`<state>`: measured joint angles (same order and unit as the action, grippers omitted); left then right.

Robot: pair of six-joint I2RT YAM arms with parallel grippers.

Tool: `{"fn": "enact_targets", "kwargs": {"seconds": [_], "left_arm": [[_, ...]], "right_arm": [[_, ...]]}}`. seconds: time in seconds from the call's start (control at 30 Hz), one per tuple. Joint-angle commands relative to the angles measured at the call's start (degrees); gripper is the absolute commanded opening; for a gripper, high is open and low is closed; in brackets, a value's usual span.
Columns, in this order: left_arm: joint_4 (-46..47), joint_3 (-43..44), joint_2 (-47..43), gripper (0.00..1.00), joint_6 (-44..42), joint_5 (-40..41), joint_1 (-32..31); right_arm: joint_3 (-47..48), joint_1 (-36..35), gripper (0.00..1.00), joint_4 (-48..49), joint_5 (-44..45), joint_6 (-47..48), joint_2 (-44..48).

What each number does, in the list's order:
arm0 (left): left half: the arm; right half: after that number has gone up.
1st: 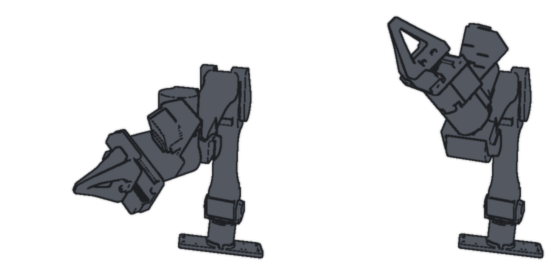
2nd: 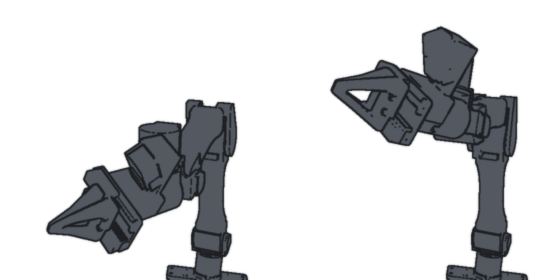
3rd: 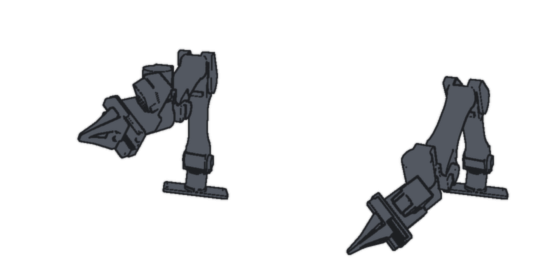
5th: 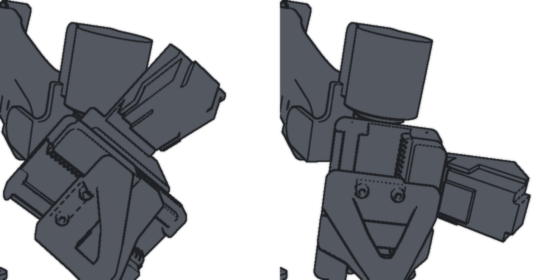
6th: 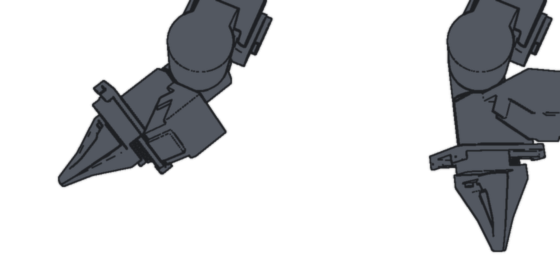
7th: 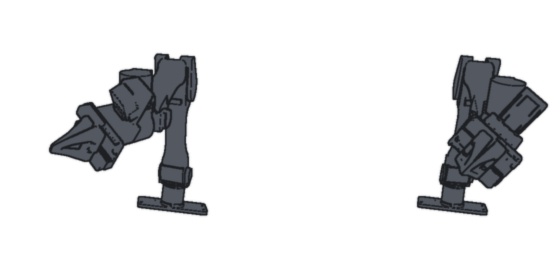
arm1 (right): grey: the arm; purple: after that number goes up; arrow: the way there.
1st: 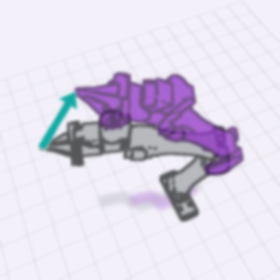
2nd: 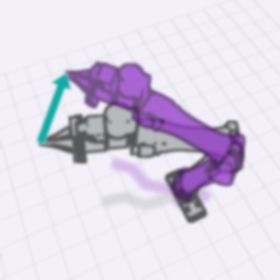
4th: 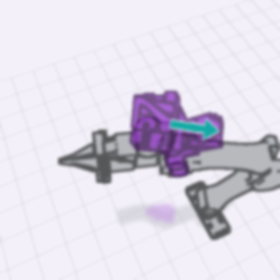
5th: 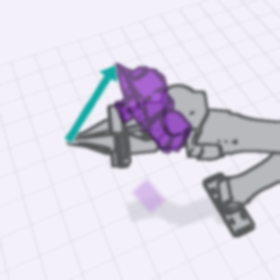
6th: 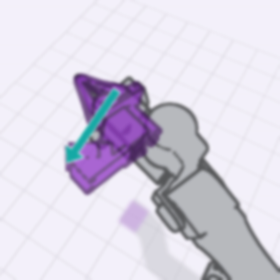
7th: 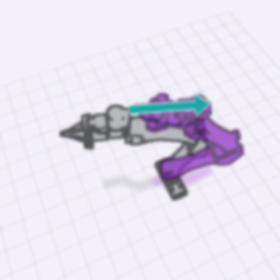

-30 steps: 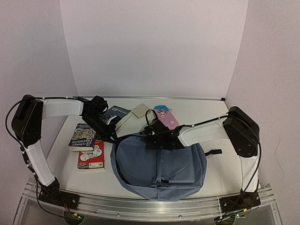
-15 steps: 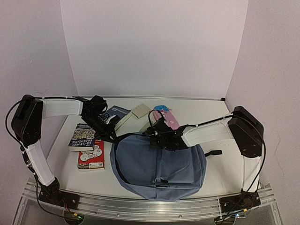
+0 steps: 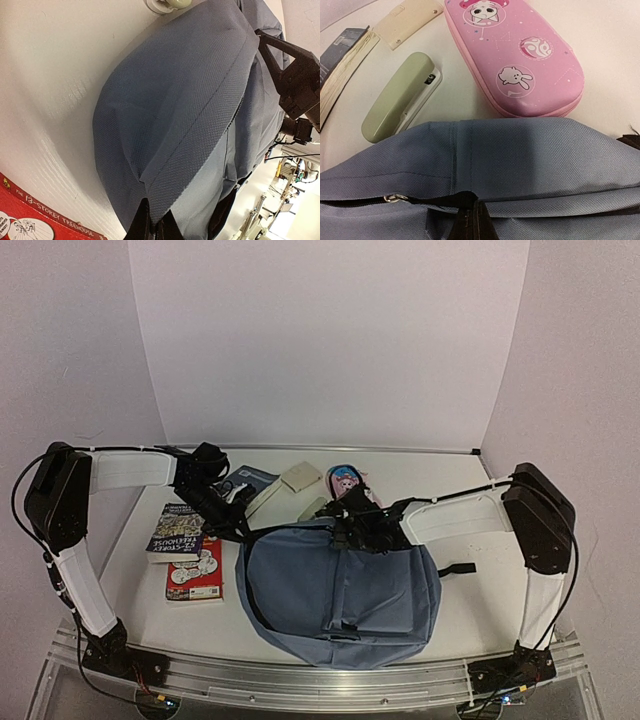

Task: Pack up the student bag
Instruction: Unzip the student bag at the center of the board.

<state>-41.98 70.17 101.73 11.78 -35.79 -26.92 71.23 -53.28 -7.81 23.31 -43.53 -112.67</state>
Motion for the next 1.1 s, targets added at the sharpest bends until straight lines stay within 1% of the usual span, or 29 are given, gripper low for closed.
{"fn": "enact_targets", "kwargs": {"seconds": [0.0, 0.13, 0.27, 0.5, 0.57, 0.63, 0.67, 0.73, 0.8, 0.87, 0.93, 1.0, 1.07], "left_arm": [[-1.1, 1.6, -2.7, 0.0, 0.0, 2.3, 1.3], [-1.1, 1.5, -2.5, 0.0, 0.2, 2.7, 1.3], [-1.2, 1.6, -2.3, 0.0, 0.2, 2.9, 1.5], [-1.3, 1.6, -2.7, 0.0, 0.1, 3.1, 1.9], [-1.2, 1.5, -2.9, 0.0, -0.5, 2.3, 1.9], [-0.7, 1.3, -3.2, 0.0, -1.5, -0.3, 1.9], [-0.4, 1.2, -3.5, 0.03, -1.6, -1.7, 1.9], [-0.3, 1.3, -3.8, 0.13, -2.0, -3.8, 1.9], [-0.7, 1.4, -3.7, 0.2, -2.4, -4.5, 1.9], [-1.2, 1.5, -3.4, 0.33, -2.5, -4.4, 1.9], [-1.6, 1.6, -2.9, 0.43, -2.6, -4.7, 1.8], [-1.7, 1.7, -2.3, 0.49, -2.7, -5.6, 1.8], [-1.7, 1.6, -2.0, 0.55, -2.9, -6.6, 1.8]], "right_arm": [[-2.7, 1.5, 0.0, -4.6, 3.0, -0.6, 2.2], [-4.9, 1.5, 0.0, -4.6, 2.0, -1.8, 1.9], [-6.9, 1.5, 0.0, -4.7, 2.7, -2.3, 2.8], [-7.9, 3.3, 0.0, -4.9, 2.9, -1.6, 4.1], [-7.5, 3.5, 0.0, -4.9, 2.9, -0.2, 4.9], [-6.2, 3.5, 0.0, -4.9, 2.5, 2.0, 5.5], [-5.4, 3.5, 0.0, -4.9, 2.4, 3.0, 5.7], [-3.7, 3.5, 0.0, -4.8, 1.9, 5.2, 5.9], [-1.4, 3.5, 0.0, -4.8, 0.7, 6.8, 5.3], [1.1, 3.5, 0.0, -4.8, -0.8, 8.3, 4.2], [3.0, 3.4, 0.0, -4.9, -1.9, 9.0, 2.6], [4.5, 3.4, 0.05, -4.9, -2.8, 9.4, 1.6], [5.7, 3.4, 0.13, -4.8, -3.3, 9.7, 0.9]]}}
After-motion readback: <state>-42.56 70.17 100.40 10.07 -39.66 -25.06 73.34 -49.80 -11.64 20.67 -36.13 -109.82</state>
